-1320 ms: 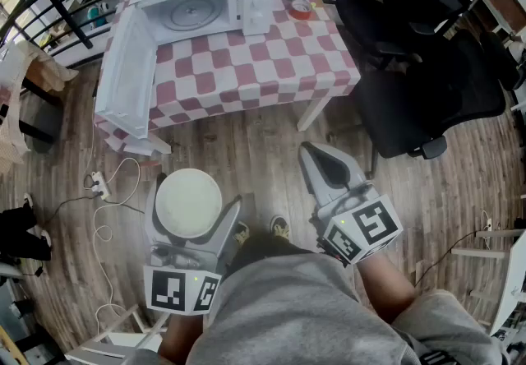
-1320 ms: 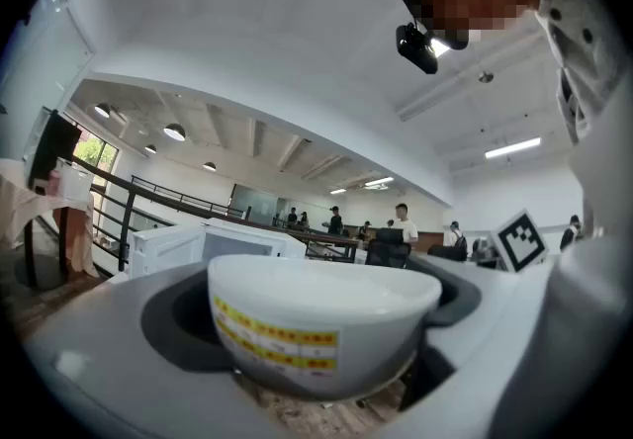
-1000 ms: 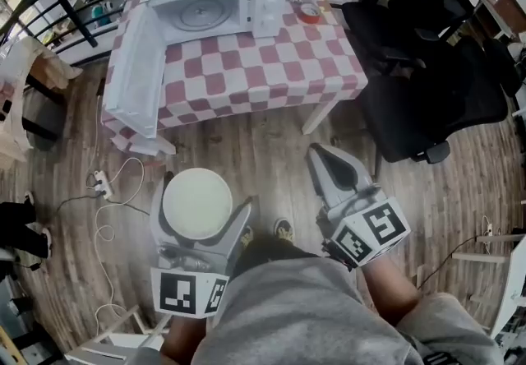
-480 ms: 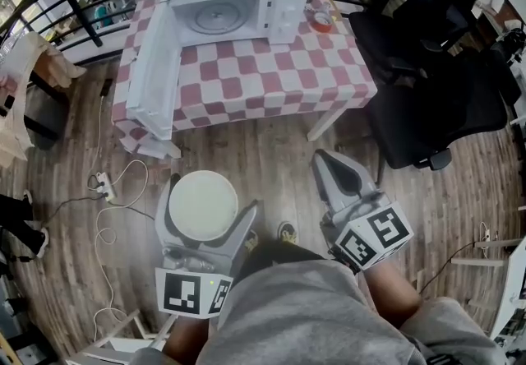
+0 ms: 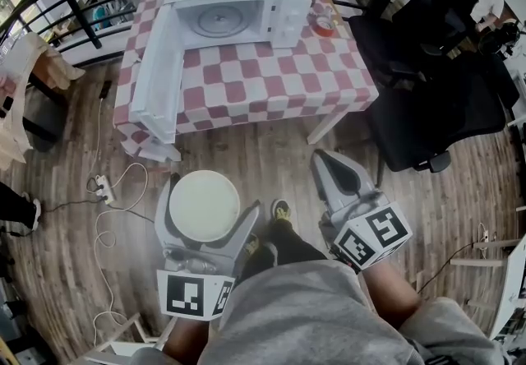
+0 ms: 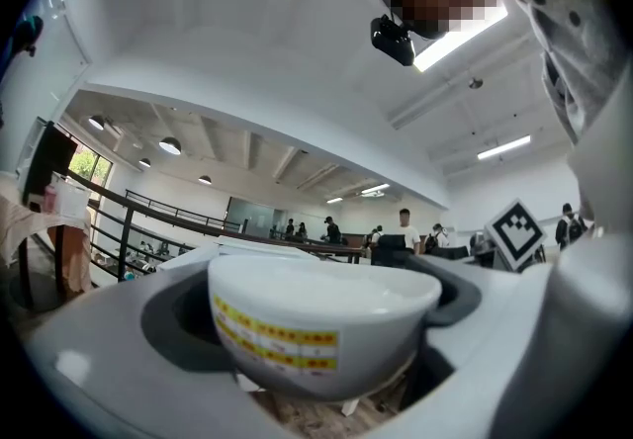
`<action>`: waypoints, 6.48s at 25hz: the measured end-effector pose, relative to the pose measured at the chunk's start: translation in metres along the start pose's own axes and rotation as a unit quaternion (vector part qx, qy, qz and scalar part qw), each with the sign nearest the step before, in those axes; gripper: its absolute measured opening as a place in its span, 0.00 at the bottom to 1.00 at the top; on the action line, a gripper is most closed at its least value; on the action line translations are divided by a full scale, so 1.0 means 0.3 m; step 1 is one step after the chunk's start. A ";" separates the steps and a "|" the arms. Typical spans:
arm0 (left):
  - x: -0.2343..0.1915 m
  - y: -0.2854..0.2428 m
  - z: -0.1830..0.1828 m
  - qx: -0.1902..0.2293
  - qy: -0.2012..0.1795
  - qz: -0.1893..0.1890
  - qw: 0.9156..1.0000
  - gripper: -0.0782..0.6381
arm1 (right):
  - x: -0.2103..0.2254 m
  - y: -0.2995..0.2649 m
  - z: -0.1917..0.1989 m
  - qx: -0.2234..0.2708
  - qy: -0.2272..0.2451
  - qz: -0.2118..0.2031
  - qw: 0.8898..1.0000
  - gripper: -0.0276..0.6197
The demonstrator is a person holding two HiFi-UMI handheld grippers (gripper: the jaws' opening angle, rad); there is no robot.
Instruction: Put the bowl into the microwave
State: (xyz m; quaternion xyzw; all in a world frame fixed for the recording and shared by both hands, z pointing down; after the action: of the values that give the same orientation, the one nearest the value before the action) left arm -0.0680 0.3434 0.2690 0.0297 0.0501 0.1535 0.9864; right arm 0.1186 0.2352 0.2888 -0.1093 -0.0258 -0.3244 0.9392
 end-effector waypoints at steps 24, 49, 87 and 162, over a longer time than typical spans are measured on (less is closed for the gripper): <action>-0.019 -0.104 0.000 -0.002 -0.010 -0.007 1.000 0.87 | 0.092 -0.078 -0.007 0.019 -0.018 0.000 1.000 0.04; -0.215 -0.607 0.051 -0.030 -0.020 -0.025 0.999 0.87 | 0.411 -0.567 -0.079 0.002 -0.026 -0.026 0.999 0.04; -0.292 -0.931 0.060 -0.033 -0.033 -0.077 0.996 0.87 | 0.604 -0.875 -0.116 -0.004 -0.030 -0.091 0.995 0.04; -0.570 -1.029 0.053 -0.028 -0.017 -0.024 0.999 0.87 | 0.482 -1.078 -0.176 -0.006 -0.008 -0.050 0.999 0.04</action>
State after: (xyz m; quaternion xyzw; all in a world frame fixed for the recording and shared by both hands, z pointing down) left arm -0.1358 -0.0032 0.2772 0.0038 0.0298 0.1310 0.9909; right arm 0.0326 -0.1114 0.3157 -0.1165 -0.0369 -0.3701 0.9209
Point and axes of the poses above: the fingertips, and each gripper's own axes: y backward along the fingers, x to its right, z out of its underside, the point moved 5 cm from there along y, backward along the fingers, and after that the axes turned 12 degrees about z, right-handed, at the moved point
